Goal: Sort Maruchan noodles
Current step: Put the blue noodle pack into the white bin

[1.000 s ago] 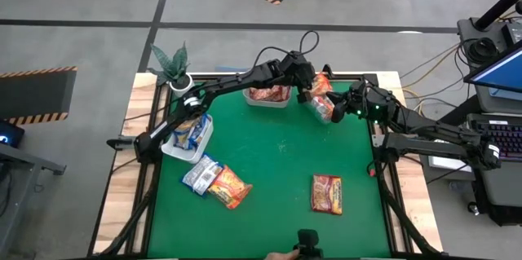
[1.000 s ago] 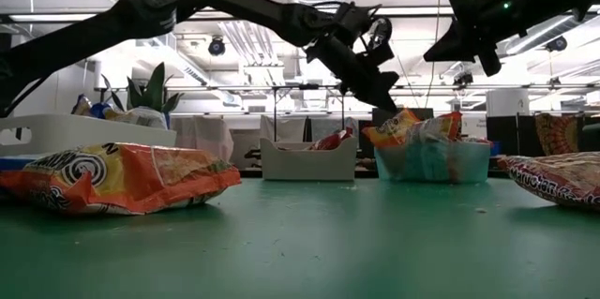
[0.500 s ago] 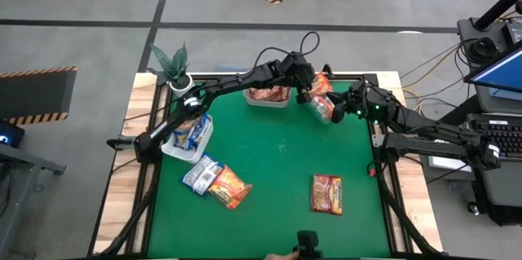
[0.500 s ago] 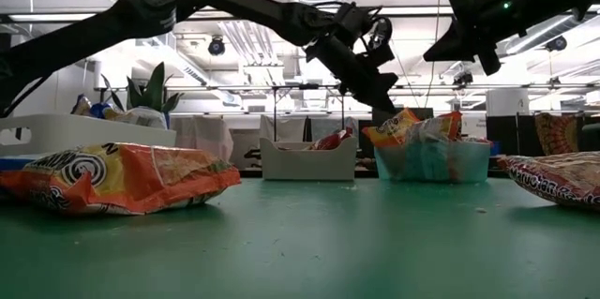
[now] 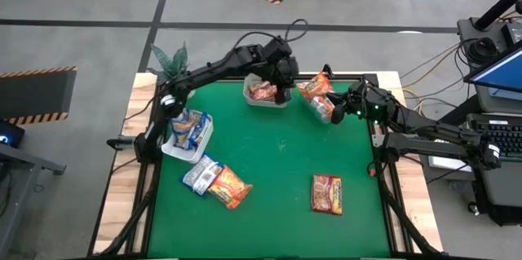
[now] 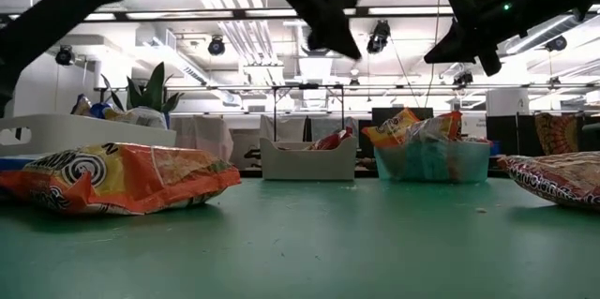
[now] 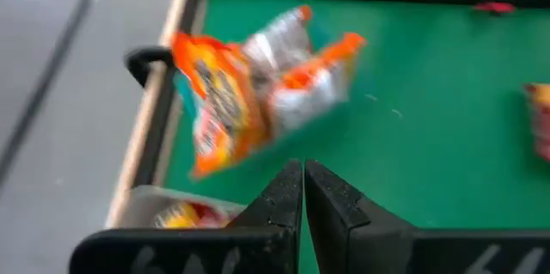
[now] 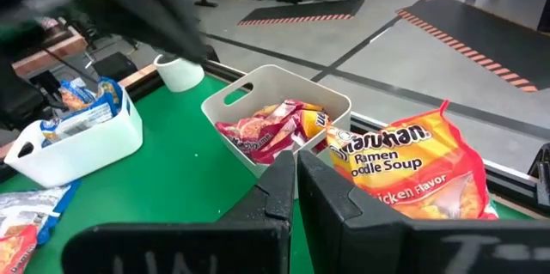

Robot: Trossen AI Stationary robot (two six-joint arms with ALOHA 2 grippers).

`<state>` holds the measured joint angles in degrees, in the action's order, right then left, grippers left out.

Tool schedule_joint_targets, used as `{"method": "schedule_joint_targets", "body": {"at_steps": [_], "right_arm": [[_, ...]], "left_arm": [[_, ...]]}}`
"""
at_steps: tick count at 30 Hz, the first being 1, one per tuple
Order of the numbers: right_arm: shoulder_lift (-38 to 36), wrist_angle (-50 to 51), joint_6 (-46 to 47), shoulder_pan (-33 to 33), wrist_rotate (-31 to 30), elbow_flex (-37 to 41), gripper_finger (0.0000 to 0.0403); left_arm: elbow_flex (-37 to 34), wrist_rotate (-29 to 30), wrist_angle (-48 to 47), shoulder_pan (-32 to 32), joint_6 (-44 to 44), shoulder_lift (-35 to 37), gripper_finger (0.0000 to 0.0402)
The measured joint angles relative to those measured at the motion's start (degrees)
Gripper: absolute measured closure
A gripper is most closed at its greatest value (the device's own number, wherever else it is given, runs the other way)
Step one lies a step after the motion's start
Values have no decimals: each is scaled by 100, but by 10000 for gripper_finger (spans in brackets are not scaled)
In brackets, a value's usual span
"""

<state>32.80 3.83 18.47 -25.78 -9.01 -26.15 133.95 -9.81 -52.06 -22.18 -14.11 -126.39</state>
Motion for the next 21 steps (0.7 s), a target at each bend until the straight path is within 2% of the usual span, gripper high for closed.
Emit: {"method": "schedule_joint_targets", "body": {"at_steps": [6,9,11,15,21], "right_arm": [[10,-4,105,2,48,0,394],[13,15,156,2,50,0,394],[13,50,195,4,55,0,394],[31,101,202,2,248,0,394],[120,256,205,4,319,13,394]], "left_arm": [[-73,-919,-932,174,6,385,402],[-316,-1320,-1238,314,-37,385,402],[-598,-1387,-1227,411,-35,538,402],[-1462,-1435,-1027,599,44,983,402],[-3197,-1409,23,829,382,2021,401]]}}
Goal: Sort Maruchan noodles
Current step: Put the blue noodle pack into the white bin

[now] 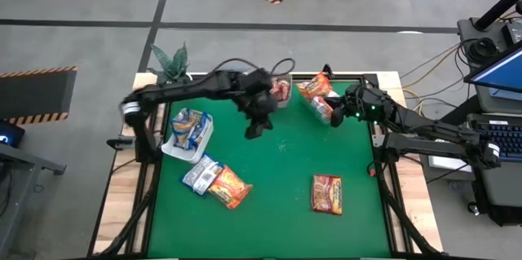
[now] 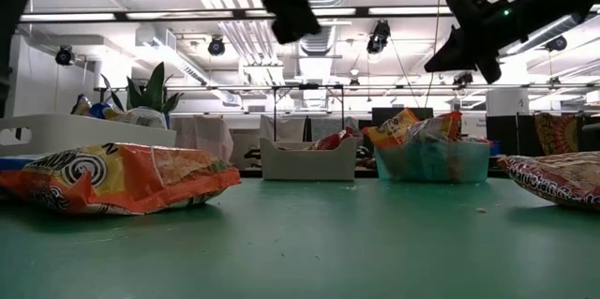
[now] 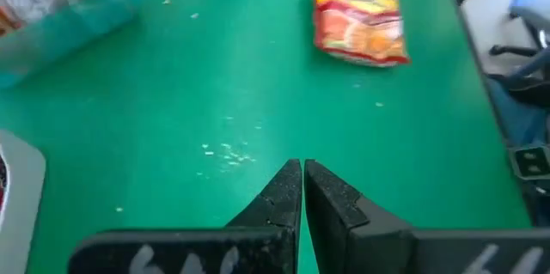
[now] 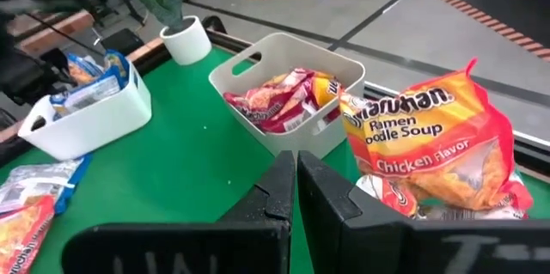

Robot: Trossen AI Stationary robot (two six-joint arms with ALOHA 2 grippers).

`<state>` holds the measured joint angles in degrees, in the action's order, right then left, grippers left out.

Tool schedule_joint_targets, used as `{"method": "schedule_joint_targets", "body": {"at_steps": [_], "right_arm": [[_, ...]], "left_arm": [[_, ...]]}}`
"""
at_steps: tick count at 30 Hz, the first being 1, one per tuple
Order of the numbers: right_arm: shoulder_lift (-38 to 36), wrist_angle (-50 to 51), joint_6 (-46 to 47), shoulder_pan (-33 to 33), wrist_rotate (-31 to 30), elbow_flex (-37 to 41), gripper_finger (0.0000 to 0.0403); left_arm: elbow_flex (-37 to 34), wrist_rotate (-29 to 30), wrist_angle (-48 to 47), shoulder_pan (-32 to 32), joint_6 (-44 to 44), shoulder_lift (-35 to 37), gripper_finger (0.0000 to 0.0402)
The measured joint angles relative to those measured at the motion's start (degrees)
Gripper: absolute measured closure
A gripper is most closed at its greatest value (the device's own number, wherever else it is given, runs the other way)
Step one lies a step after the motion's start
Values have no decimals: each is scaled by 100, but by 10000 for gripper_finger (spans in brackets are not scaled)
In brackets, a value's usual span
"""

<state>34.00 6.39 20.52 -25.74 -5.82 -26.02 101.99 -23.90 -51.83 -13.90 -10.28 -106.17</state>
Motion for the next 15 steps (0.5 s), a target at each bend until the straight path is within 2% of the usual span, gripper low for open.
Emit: {"method": "schedule_joint_targets", "body": {"at_steps": [3,7,15], "right_arm": [[84,-2,1,0,-3,4,394],[201,-120,-93,-2,-14,6,394],[299,-968,-856,-8,-21,-62,394]], "left_arm": [[-778,105,102,139,50,585,401],[-1649,338,-239,365,281,1209,401],[-2988,438,-461,662,1573,1987,400]]}}
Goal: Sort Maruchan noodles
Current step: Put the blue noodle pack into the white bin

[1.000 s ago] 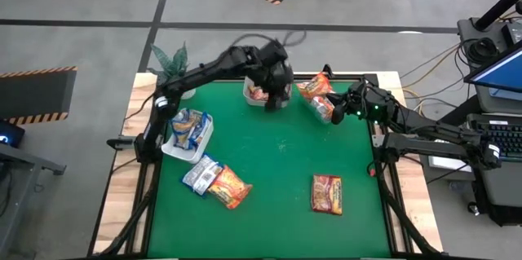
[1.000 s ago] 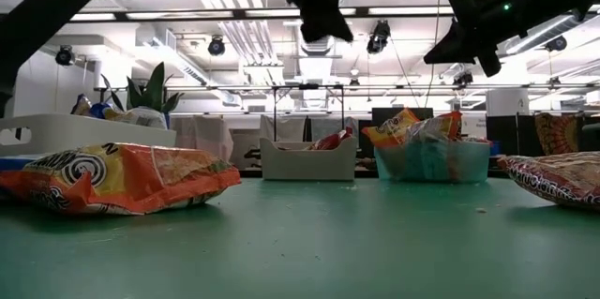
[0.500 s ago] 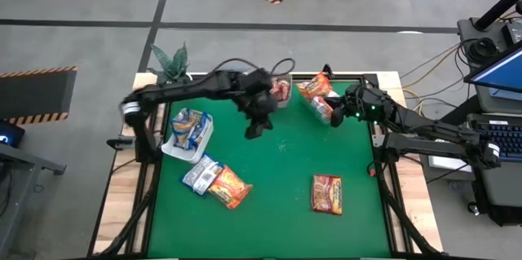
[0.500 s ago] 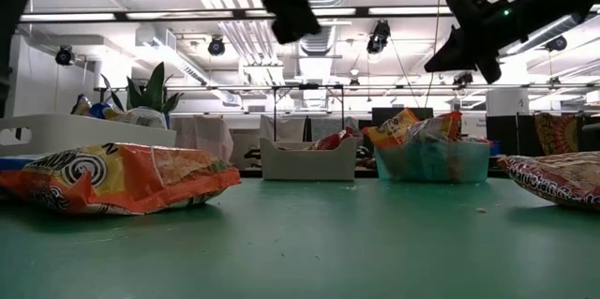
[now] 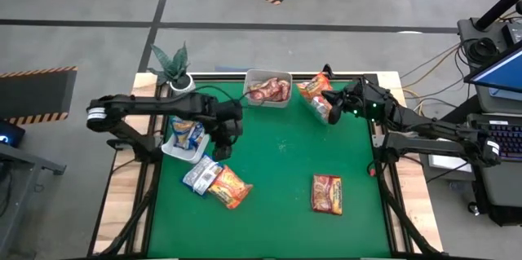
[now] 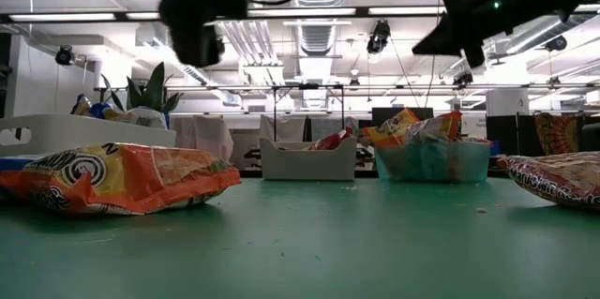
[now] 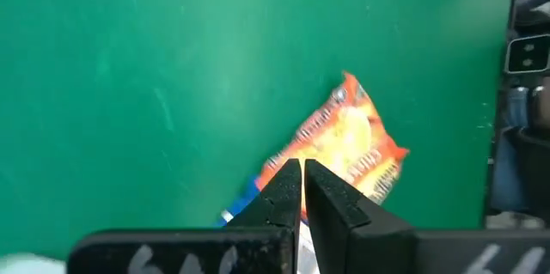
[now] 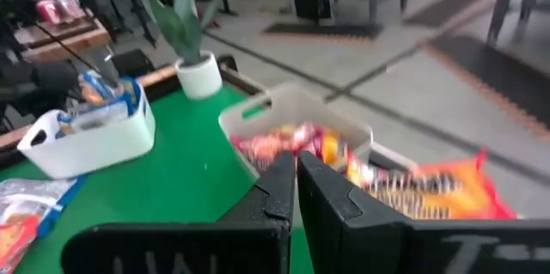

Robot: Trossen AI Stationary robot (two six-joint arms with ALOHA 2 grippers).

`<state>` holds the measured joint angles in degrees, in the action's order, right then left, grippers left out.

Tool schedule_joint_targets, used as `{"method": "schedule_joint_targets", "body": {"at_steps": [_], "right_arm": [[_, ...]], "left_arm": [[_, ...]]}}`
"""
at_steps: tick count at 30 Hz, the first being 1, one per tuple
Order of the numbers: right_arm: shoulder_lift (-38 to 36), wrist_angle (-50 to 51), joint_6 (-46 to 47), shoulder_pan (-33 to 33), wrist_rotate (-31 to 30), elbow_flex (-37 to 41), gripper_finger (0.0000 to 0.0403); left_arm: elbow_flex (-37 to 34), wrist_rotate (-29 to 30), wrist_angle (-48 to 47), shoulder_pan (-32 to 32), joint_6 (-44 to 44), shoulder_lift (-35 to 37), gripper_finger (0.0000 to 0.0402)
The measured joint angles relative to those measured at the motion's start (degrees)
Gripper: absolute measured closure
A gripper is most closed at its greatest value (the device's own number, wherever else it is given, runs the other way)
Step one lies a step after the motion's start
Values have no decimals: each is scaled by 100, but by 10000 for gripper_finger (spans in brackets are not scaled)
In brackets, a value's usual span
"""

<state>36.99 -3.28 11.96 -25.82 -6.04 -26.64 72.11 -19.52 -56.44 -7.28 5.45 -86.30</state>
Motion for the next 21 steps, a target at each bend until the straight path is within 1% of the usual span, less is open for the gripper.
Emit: {"method": "schedule_joint_targets", "body": {"at_steps": [2,6,9,13,15,18,21], "right_arm": [[-2,-129,-182,-7,0,-90,394],[-2,-217,-539,-7,-5,-320,394],[2,-223,-766,-7,-7,-487,394],[86,-235,-1209,-7,-14,-631,394],[168,-287,-1449,-7,-15,-680,394],[322,-486,-1661,-7,-16,-710,394],[522,-641,-1801,-7,-14,-793,394]], "left_arm": [[-247,-98,5,116,381,100,394],[-644,-98,37,506,1140,138,370],[-775,30,66,877,1626,138,348],[-821,542,274,1406,1915,126,316],[-821,667,423,1640,1927,127,307],[-815,702,734,1944,1935,102,305],[-812,701,772,2186,2084,1,313]]}}
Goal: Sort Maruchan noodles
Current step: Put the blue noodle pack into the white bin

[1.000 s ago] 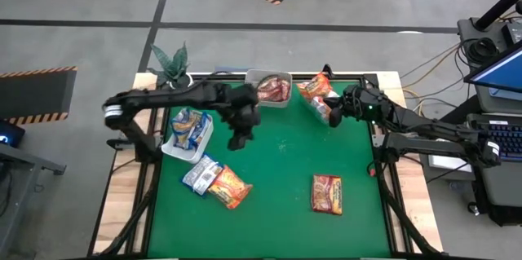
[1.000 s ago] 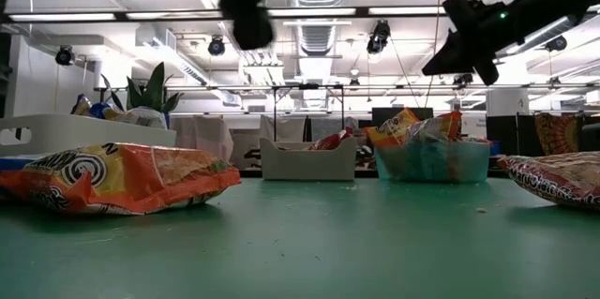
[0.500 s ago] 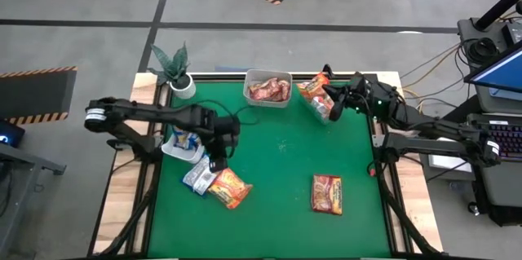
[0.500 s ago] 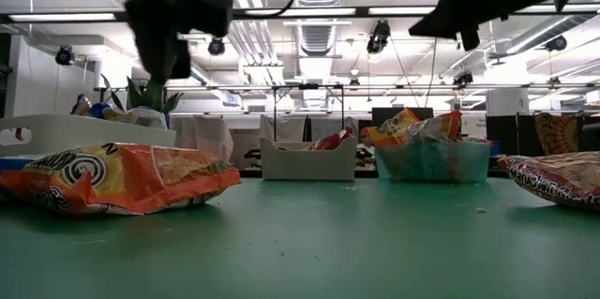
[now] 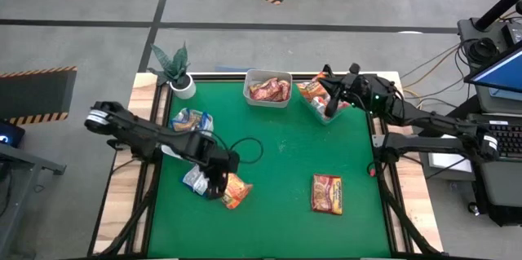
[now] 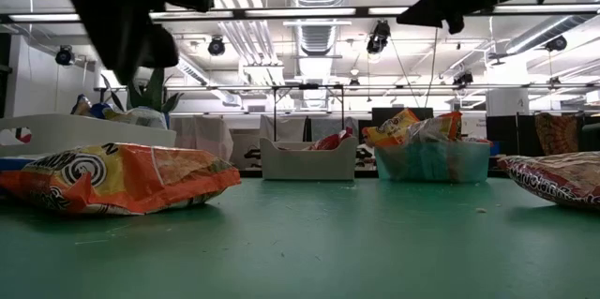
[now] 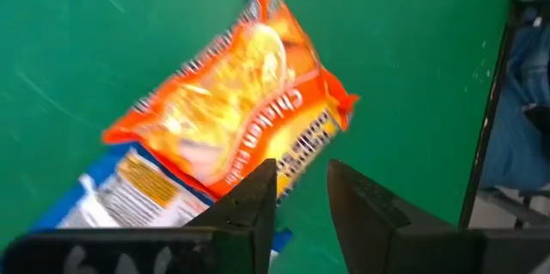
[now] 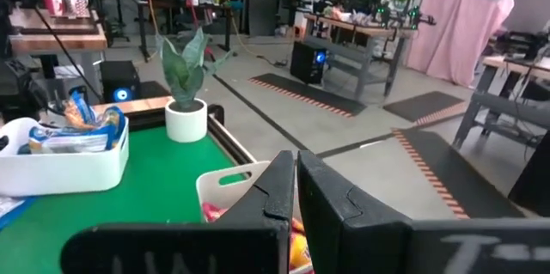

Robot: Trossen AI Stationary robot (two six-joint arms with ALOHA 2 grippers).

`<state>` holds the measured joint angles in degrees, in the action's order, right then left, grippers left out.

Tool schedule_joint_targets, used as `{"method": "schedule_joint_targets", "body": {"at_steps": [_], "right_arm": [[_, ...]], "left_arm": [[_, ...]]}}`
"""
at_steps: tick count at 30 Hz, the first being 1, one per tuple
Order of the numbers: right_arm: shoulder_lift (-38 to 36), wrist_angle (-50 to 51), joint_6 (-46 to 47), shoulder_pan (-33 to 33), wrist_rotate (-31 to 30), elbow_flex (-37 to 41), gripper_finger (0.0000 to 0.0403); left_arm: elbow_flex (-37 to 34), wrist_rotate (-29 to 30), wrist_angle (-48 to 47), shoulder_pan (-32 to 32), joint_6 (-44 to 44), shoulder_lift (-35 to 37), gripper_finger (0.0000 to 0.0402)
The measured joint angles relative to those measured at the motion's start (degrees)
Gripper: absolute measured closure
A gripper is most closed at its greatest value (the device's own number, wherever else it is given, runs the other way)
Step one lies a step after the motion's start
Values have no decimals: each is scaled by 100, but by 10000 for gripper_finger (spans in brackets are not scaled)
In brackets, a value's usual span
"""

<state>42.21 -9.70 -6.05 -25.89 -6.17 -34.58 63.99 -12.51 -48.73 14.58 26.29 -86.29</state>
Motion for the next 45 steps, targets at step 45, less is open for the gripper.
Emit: {"method": "schedule_joint_targets", "body": {"at_steps": [45], "right_arm": [[1749,-259,-272,0,10,-808,394]], "left_arm": [[-365,841,-1277,1574,4845,-731,192]]}}
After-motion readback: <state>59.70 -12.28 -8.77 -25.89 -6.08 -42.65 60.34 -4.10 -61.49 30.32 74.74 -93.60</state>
